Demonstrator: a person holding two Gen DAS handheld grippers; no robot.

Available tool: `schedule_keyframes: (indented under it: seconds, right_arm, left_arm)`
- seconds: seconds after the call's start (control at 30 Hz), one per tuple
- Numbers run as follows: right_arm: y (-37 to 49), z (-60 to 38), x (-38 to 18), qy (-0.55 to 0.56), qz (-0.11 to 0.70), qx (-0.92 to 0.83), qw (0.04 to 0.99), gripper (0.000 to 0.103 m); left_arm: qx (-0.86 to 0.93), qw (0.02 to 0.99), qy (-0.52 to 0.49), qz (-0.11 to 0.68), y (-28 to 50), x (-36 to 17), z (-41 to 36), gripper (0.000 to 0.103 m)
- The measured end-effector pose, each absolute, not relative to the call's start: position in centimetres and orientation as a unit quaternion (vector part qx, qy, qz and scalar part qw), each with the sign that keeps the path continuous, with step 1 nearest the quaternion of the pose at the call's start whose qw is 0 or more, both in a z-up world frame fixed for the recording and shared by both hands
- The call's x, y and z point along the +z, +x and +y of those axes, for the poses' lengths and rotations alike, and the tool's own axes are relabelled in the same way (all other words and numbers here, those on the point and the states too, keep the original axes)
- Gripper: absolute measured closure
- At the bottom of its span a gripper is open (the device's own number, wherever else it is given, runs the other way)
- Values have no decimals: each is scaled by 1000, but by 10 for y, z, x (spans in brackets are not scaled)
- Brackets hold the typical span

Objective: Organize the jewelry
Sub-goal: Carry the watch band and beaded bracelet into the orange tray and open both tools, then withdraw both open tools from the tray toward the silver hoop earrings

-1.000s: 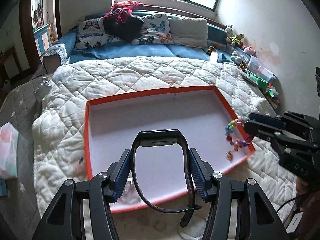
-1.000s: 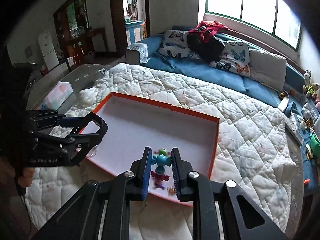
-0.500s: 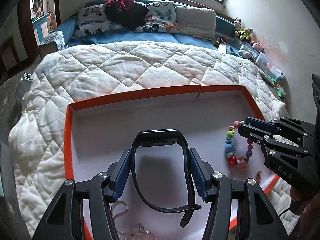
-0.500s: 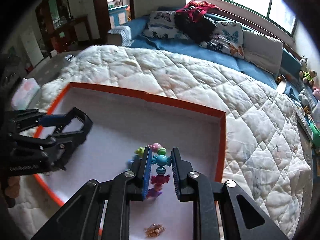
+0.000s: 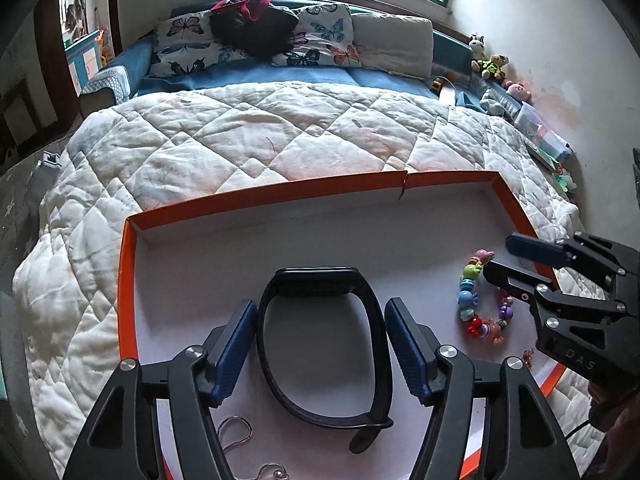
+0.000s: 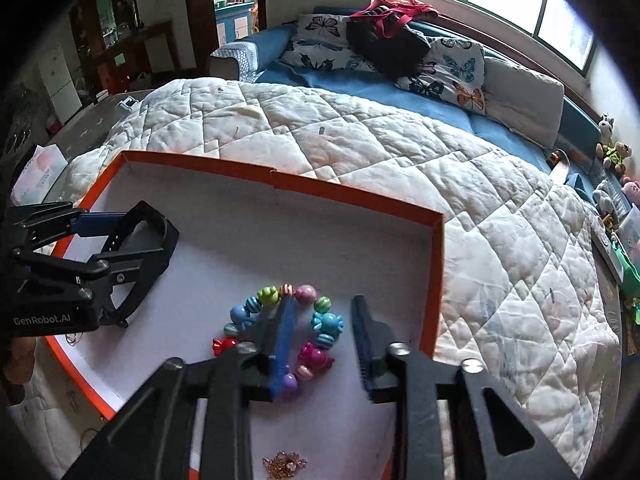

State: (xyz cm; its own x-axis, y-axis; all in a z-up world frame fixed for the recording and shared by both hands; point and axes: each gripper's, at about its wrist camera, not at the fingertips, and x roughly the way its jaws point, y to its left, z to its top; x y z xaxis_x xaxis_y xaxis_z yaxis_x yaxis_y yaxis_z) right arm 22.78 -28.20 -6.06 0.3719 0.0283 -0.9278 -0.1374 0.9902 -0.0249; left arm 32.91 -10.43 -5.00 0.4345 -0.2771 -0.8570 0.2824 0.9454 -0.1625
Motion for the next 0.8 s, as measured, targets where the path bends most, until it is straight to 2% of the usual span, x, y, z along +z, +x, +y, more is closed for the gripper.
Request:
schedule_keyframes:
  seconds: [0.27, 0.53, 0.8]
  right_arm:
    - [218, -280, -39, -53, 552, 57, 830, 60]
    - [184, -268, -10, -69, 542, 74, 835, 60]
    - [141, -253, 1, -76, 541, 95, 832, 52]
  left_arm:
    - [-165, 854, 4, 494, 308, -27, -101, 33]
    - [-161, 864, 12, 478, 253, 6, -90, 33]
    - [-159, 864, 9, 478, 191, 15, -73, 31]
